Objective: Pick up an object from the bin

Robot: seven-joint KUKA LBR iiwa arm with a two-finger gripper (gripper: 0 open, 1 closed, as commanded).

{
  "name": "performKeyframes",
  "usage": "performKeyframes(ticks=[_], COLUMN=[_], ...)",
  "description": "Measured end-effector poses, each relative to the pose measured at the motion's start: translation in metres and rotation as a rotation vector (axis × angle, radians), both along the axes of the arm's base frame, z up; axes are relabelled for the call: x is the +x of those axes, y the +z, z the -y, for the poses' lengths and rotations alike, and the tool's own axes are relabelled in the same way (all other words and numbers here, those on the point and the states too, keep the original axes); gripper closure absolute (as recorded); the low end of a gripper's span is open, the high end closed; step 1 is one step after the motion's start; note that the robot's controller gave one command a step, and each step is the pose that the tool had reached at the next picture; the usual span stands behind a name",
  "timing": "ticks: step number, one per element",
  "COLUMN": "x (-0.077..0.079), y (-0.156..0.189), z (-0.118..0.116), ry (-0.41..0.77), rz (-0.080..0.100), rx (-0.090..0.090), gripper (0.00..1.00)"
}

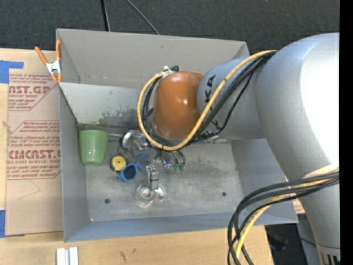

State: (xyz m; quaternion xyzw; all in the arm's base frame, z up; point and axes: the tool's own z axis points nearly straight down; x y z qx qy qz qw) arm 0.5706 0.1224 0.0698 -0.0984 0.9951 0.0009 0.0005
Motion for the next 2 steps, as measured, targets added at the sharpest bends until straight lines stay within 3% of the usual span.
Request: performKeyframes(ticks=[1, 2], x=[0.0, -0.023], y=[0.001, 0.131], z=[-0.003, -0.002], ry=[0.005, 0.004], rz=[0.004, 0.009], rx=[0.001, 0.0], gripper=[1.0, 1.0])
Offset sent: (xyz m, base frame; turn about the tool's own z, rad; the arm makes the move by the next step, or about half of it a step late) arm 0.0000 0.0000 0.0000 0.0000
